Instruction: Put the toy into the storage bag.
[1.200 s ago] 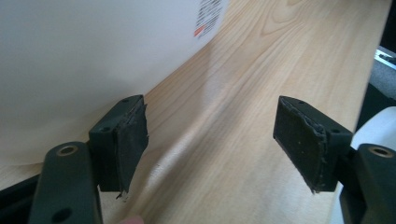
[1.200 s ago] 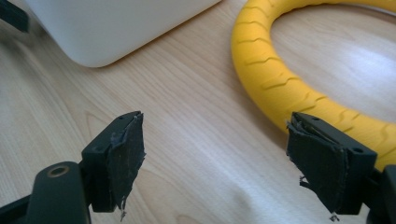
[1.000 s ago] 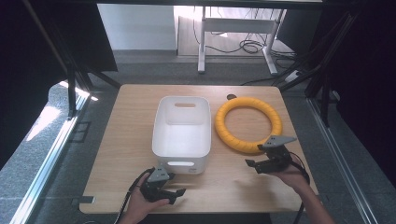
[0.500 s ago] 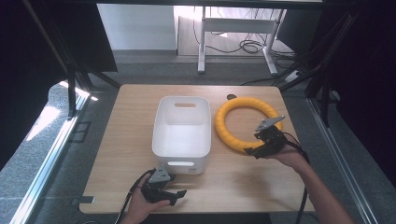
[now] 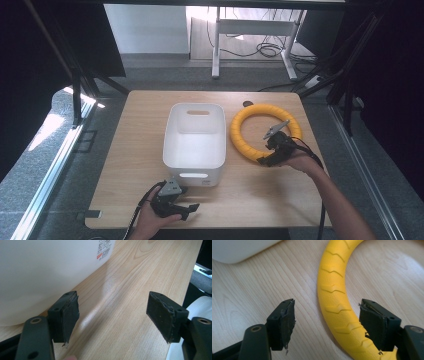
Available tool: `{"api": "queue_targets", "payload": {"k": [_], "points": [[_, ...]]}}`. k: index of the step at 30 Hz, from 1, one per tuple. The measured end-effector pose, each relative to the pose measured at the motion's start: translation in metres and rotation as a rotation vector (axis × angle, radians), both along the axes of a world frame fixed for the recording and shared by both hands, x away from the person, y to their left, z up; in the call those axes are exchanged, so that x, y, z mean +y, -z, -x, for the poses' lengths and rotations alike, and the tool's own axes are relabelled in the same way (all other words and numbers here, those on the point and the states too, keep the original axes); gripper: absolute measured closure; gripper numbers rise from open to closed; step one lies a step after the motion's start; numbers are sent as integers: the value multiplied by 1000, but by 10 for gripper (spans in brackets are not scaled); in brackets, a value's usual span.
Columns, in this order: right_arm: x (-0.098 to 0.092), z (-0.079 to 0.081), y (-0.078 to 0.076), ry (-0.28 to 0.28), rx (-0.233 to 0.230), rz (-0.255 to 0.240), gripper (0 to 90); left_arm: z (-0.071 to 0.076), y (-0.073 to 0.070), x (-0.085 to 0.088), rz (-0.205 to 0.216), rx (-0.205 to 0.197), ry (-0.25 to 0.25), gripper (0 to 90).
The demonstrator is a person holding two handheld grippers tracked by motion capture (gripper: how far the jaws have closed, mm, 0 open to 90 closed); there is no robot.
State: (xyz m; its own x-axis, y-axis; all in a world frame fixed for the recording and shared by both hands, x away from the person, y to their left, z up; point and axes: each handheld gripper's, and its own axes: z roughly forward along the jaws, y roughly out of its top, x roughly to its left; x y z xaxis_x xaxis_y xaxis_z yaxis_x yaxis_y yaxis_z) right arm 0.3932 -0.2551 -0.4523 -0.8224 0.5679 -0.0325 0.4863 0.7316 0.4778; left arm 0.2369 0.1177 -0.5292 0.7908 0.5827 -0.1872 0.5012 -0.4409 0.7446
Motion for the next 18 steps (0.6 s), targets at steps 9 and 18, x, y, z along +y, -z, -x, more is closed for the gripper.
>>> {"api": "queue_targets", "payload": {"k": [9,18], "points": [[8,-19,19,-13,44,48,320,0,1,0,-4,0,-1,262],[13,-31,37,-30,86,119,345,0,2,1,-5,3,-2,262]]}}
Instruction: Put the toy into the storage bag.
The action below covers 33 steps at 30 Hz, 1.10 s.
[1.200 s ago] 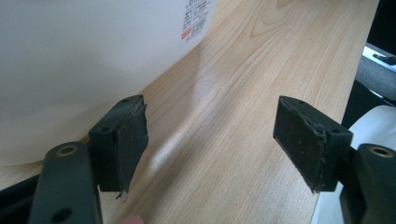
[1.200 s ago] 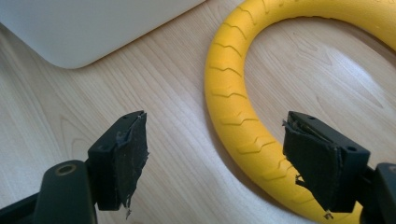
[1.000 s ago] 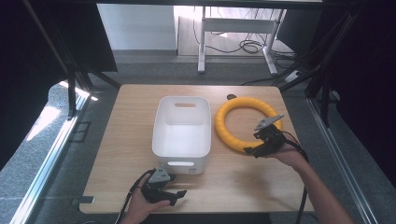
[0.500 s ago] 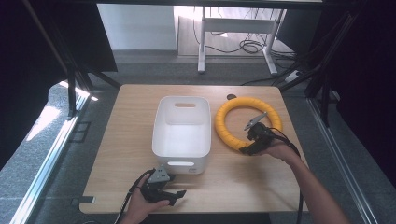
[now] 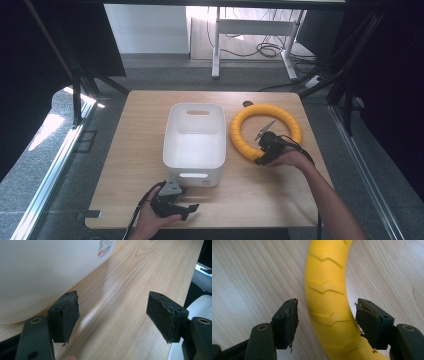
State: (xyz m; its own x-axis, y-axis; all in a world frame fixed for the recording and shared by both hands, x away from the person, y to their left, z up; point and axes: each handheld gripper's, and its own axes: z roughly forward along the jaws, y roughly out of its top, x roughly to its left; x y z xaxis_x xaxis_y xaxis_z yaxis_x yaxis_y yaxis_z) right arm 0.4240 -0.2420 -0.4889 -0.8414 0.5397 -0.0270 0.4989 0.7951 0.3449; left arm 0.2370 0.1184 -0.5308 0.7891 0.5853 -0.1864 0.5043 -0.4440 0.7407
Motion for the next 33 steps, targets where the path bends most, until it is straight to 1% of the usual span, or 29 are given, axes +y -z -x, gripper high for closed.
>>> {"api": "queue_targets", "payload": {"k": [1,2,3,7,10,11,13,14,17,18,19,20,21,23,27,29,30,31,32,33], "points": [[1,-2,5,-5,4,25,345,0,0,0,0,-1,0,262],[1,-2,5,-5,4,25,345,0,0,0,0,-1,0,261],[2,-4,8,-8,-6,40,352,0,0,0,-1,0,0,262],[3,-6,10,-11,-3,40,367,0,1,-1,-2,2,2,261],[3,-8,15,-19,16,52,386,0,1,-1,-3,2,3,262],[4,-9,17,-15,25,47,392,0,1,0,-2,2,2,262],[4,-9,16,-17,27,46,395,0,1,0,-2,3,2,262],[4,-10,16,-22,35,39,418,0,1,0,-1,3,1,262],[3,-12,17,-27,48,31,433,0,1,0,0,2,-2,262],[3,-12,16,-31,55,36,439,0,1,0,0,2,-2,262],[4,-14,16,-50,60,46,444,0,1,0,0,1,-2,262],[4,-14,16,-50,60,46,444,0,1,0,0,1,-2,262],[7,-16,15,-62,70,65,456,0,1,0,-1,0,-2,262],[8,-16,15,-68,71,74,463,0,1,0,-2,0,-1,262],[8,-16,14,-67,80,63,471,0,2,0,-2,2,-3,262],[10,-16,13,-68,73,39,478,0,2,1,-2,3,-3,262],[10,-16,13,-68,73,39,478,0,2,1,-2,3,-3,262],[10,-16,10,-65,66,10,483,0,2,1,-1,2,-5,262],[10,-16,10,-65,66,10,483,0,2,1,-1,2,-5,262],[11,-17,5,-62,51,-21,487,0,2,1,-2,2,-6,262]]}}
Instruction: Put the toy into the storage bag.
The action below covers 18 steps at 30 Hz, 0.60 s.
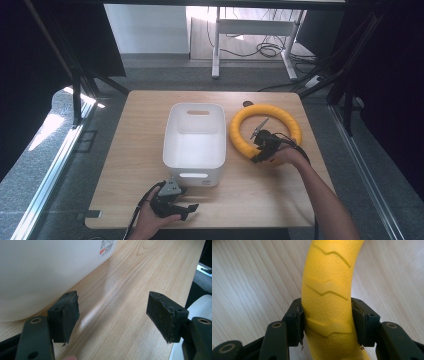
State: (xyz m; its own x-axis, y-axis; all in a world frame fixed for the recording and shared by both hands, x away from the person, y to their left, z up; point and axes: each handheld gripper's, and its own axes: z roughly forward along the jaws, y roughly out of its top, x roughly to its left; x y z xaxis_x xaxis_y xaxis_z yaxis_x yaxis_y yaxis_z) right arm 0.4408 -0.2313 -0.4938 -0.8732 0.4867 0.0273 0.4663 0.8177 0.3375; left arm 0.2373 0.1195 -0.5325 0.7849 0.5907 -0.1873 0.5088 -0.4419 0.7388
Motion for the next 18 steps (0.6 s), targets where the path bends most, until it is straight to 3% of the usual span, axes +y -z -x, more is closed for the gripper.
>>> {"api": "queue_targets", "payload": {"k": [4,6,8,9,12,18], "points": [[0,-2,-9,14,-2,-56,492,0,0,0,-1,0,1,262],[-3,-4,-22,46,-5,-138,497,0,0,1,-1,0,-1,261],[-4,-5,-25,48,-3,-157,498,0,0,1,0,-1,-1,262],[-7,-6,-35,65,-16,-223,503,0,0,1,-1,-1,-1,262],[-12,-8,-47,88,-22,-301,508,-1,1,1,-5,0,0,262],[-21,-9,-65,105,-34,-391,513,-1,1,1,-5,2,0,262]]}}
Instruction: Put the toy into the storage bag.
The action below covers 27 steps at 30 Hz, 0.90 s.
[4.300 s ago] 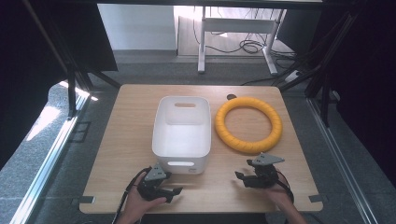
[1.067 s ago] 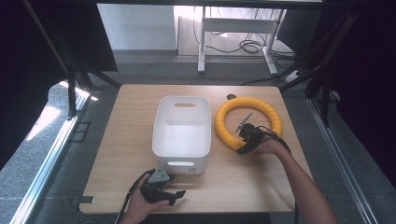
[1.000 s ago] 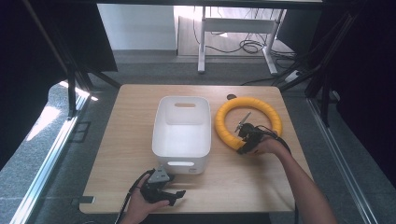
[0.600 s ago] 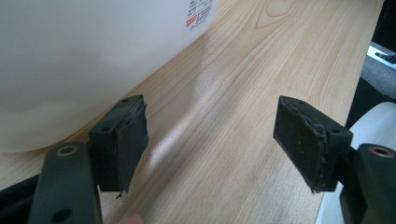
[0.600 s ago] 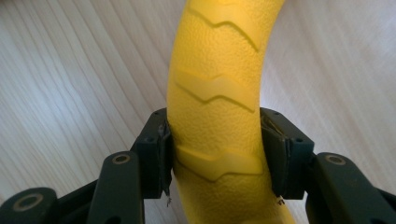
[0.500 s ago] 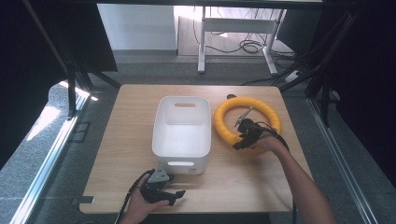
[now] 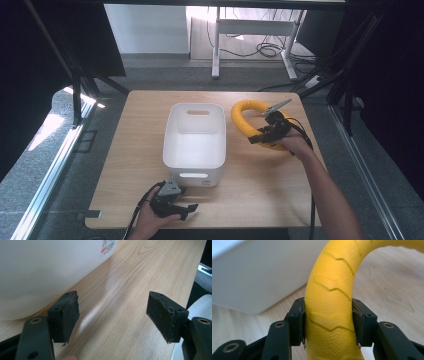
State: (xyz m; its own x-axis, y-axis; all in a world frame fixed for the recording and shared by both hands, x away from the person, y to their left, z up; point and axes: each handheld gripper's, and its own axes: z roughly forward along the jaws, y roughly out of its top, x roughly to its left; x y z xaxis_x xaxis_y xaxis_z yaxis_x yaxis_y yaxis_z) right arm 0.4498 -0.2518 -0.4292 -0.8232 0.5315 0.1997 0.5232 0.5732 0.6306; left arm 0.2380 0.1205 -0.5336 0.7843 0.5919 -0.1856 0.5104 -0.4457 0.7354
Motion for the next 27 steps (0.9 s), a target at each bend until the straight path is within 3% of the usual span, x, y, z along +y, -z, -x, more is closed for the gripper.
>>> {"api": "queue_targets", "payload": {"k": [2,4,6,7,8,17,27], "points": [[-1,0,-2,2,0,-12,514,0,0,0,0,1,0,262],[-6,-1,-11,21,-4,-64,515,0,0,0,1,1,0,262],[-7,-1,-14,26,-5,-76,515,0,0,0,1,1,0,262],[-12,-1,-20,38,-12,-121,516,0,0,0,1,0,0,262],[-12,-1,-20,38,-12,-121,516,0,0,0,1,1,0,262],[-29,3,-44,76,-65,-251,519,0,0,0,4,1,-2,262],[-38,9,-55,96,-100,-326,520,-1,1,0,-1,1,-1,262]]}}
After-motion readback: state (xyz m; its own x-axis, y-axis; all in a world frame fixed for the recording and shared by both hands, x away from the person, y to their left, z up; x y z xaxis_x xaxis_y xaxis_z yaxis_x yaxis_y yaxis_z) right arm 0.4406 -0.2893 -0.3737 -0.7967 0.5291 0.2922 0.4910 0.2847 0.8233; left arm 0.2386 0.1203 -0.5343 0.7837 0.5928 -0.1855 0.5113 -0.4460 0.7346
